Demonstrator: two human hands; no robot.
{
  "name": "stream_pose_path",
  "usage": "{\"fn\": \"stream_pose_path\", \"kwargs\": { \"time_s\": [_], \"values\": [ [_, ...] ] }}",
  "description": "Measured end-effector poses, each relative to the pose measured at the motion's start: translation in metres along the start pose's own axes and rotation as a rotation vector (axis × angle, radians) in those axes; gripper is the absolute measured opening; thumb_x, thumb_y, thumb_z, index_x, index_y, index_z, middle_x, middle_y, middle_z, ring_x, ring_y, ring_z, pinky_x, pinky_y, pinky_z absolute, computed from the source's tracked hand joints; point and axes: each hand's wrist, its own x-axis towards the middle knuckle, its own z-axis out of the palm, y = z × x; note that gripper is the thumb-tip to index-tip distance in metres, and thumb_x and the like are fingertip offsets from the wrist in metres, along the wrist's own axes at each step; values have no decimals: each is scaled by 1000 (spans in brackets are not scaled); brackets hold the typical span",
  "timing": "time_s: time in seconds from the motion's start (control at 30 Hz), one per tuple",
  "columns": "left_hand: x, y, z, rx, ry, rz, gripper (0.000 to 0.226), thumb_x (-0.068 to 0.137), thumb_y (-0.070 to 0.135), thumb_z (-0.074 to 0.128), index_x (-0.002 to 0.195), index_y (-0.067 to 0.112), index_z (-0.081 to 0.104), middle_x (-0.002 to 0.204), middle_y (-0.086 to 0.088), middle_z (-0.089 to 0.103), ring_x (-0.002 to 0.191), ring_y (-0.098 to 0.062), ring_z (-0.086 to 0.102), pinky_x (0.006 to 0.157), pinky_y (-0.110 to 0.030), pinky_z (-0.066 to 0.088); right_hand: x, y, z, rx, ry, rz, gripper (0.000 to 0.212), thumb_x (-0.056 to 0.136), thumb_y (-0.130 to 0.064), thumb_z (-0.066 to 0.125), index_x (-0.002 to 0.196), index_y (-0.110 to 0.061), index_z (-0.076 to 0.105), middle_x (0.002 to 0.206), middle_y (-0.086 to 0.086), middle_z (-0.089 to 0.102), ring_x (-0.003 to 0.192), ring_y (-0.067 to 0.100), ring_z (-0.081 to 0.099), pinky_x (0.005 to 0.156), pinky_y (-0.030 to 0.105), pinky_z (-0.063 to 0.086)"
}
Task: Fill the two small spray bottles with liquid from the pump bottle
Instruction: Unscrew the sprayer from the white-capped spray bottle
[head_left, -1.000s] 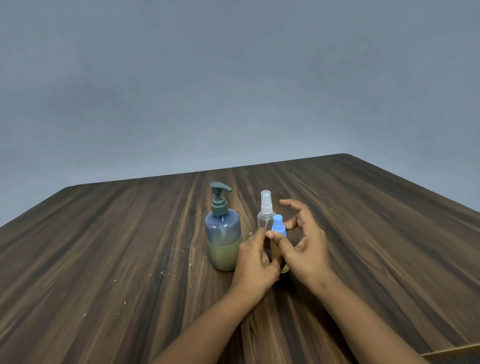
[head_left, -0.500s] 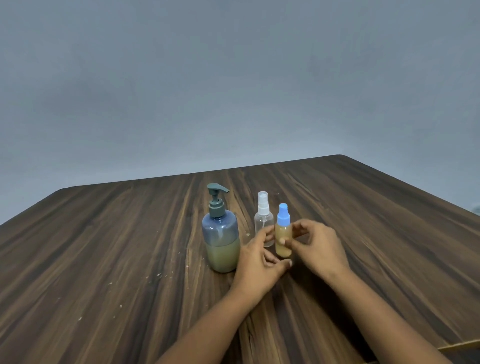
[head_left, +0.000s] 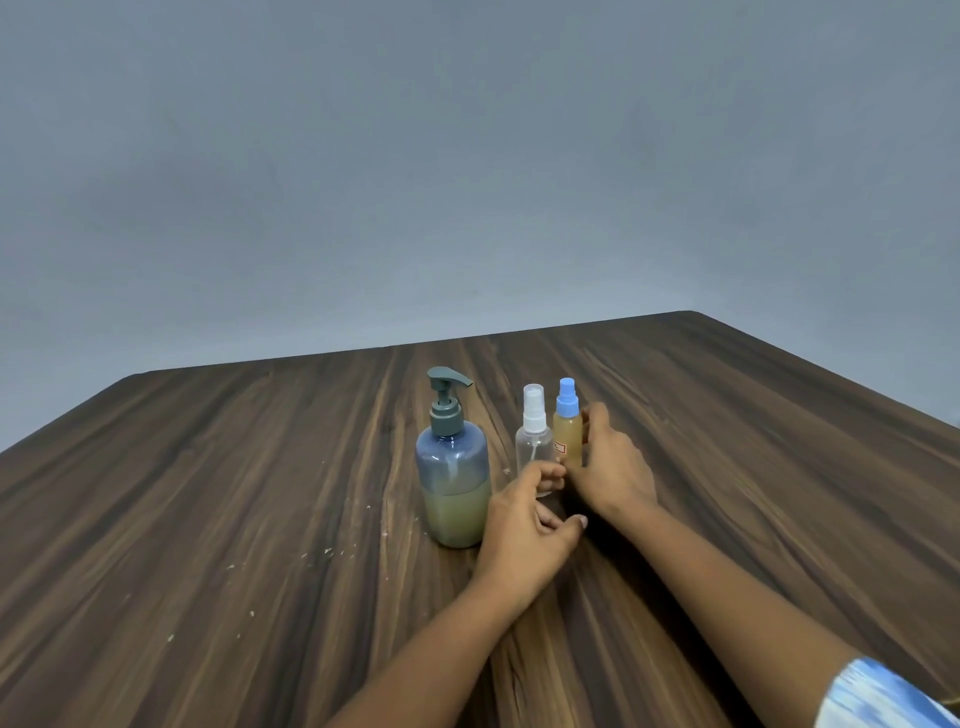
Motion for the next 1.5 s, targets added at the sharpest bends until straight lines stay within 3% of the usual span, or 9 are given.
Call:
{"fn": "stream_pose_path", "kwargs": {
  "time_s": [0.23,0.4,0.6,0.73,0.93,1.1,1.23,1.4,1.5],
  "values": [
    [1,-1,0,-28,17,6,33,75,9,71,90,31,52,95,0,64,55,-12,60,61,-23,54,19,11,19,259,128,38,37,81,-13,66,110,-13,44,116,9,56,89,30,62,78,43,51],
    [3,-5,0,-11,66,26,21,71,19,66,81,27,49,76,-5,56,50,-17,50,51,-42,55,-1,-1,7,578,385,-188,16,78,-14,57,93,-19,57,95,1,63,79,21,61,61,21,44],
    [0,-1,0,52,69,60,28,71,13,59,97,22,51,70,-8,53,47,-11,47,47,-39,52,-12,-9,14,578,158,-342,42,84,-26,72,122,-24,56,110,-17,59,100,4,53,79,7,39],
    [-2,1,-2,91,146,106,28,74,0,63,80,21,45,73,1,49,51,-7,42,49,-19,42,-11,-5,19,553,176,-374,29,83,-26,71,109,-18,63,97,-10,63,92,14,56,74,8,37],
    [-8,7,-3,130,235,99,52,73,18,76,106,22,37,71,4,46,58,-8,49,55,-17,42,-21,-6,1,776,200,-386,33,70,-38,59,93,-14,64,82,0,65,72,17,58,64,26,47],
    [-8,9,-1,169,256,143,42,62,26,83,75,29,42,68,9,44,60,-5,44,55,-12,35,-28,-6,-6,942,70,-359,22,71,-40,68,82,-21,62,70,-9,61,65,11,56,62,28,46],
    [-6,11,-3,149,268,126,39,63,26,82,74,36,46,70,11,50,58,-4,48,54,-10,36,-28,-7,-8,1023,62,-274,29,65,-29,83,83,-14,66,74,-2,64,67,11,57,64,28,48],
    [-7,12,-5,115,254,84,33,68,27,82,74,36,51,63,14,54,55,7,50,51,-8,35,-24,-6,-18,1203,-110,-211,42,80,2,66,117,-16,59,73,4,67,75,13,67,75,23,54],
    [-7,13,-4,109,250,72,32,69,25,81,74,36,51,63,15,55,52,9,49,50,-8,35,-26,-6,-21,1269,-252,-207,54,90,-4,57,136,-26,40,94,7,75,82,13,70,75,22,56]
  ]
}}
